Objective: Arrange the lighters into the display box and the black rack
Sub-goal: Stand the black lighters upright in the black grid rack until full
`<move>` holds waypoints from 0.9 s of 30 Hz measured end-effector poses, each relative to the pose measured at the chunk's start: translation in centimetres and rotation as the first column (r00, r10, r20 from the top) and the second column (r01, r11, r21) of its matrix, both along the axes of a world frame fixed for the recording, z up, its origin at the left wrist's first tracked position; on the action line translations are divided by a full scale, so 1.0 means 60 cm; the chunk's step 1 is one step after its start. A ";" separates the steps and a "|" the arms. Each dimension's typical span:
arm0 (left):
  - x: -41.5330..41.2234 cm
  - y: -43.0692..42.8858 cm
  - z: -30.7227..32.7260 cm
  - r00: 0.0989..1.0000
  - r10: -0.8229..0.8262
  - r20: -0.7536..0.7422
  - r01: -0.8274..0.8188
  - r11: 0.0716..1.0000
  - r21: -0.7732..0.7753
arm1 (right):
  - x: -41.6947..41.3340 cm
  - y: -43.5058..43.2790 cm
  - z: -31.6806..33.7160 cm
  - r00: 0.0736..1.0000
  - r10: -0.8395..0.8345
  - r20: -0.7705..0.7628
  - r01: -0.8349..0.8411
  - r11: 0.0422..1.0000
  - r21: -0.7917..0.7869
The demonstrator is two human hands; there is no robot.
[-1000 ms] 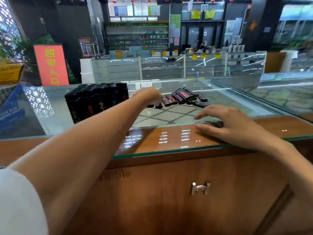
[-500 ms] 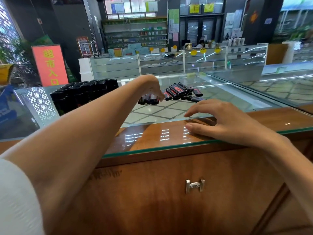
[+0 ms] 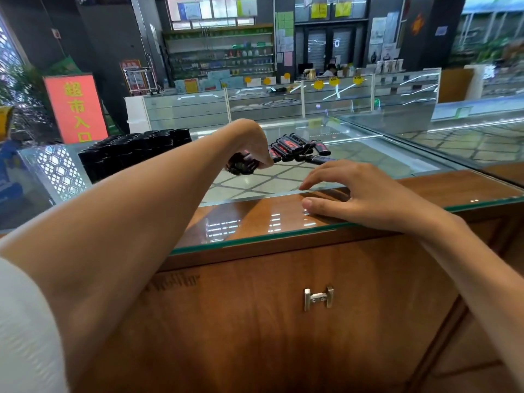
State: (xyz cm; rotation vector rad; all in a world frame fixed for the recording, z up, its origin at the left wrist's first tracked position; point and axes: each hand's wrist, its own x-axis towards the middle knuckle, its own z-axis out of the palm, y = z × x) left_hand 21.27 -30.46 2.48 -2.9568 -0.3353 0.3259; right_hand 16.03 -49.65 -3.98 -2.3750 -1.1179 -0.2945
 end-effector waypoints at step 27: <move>-0.202 0.117 -0.035 0.943 -0.049 0.330 0.324 -0.109 -0.940 | -0.015 0.060 0.015 0.996 -0.070 0.052 0.051 0.954 0.294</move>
